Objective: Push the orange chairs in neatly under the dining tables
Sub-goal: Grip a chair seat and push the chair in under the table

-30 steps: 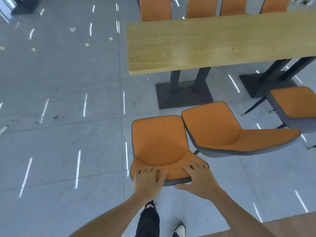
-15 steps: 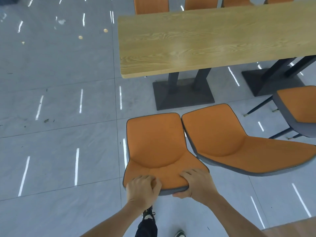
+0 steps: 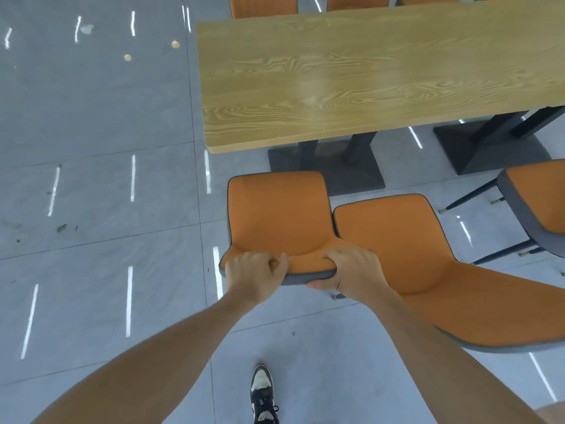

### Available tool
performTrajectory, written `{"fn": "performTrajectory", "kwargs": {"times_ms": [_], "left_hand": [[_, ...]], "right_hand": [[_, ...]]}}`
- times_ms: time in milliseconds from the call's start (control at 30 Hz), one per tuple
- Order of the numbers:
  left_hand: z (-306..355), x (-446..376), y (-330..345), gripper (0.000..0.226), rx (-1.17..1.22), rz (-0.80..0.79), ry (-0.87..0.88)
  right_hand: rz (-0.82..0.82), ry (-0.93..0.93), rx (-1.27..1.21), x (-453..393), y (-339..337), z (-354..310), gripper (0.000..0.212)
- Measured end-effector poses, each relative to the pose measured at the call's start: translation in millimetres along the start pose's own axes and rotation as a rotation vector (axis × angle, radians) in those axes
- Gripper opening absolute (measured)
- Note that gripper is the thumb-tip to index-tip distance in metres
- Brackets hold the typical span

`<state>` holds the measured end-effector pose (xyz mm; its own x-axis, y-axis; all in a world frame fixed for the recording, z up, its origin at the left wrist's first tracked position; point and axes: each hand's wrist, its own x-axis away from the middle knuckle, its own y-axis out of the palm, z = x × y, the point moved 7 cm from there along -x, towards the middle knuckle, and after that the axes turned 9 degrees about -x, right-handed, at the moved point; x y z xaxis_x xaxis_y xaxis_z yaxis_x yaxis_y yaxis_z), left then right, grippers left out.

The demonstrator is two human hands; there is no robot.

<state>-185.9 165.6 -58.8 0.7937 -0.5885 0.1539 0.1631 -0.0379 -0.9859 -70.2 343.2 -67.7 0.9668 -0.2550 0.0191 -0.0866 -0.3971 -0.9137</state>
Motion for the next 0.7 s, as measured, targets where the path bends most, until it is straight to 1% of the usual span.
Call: {"fn": "performTrajectory", "kwargs": {"times_ms": [133,267,500,600,700], "left_hand": [[-3.0,-46.3,-6.1,0.066,-0.009,-0.003,-0.005],[5.9,-71.4,-10.1,0.067,0.002,0.01,0.007],[-6.0,-82.9,-9.2,0.063,-0.005,0.066,0.032],[-5.2,-85.2,-6.9,0.06,-0.008,0.058,0.072],[-5.2,-86.8,-7.3,0.056,0.016,0.017,0.099]], "right_hand": [[-0.023,0.03,0.048,-39.5,1.6,14.1,0.077],[-0.06,0.068,0.055,-64.7,-3.3,34.6,0.079],[-0.068,0.066,0.067,-75.7,1.4,27.5,0.083],[-0.148,0.101,0.057,-77.6,0.4,28.2,0.085],[-0.308,0.143,0.035,-81.5,2.4,26.2,0.087]]}}
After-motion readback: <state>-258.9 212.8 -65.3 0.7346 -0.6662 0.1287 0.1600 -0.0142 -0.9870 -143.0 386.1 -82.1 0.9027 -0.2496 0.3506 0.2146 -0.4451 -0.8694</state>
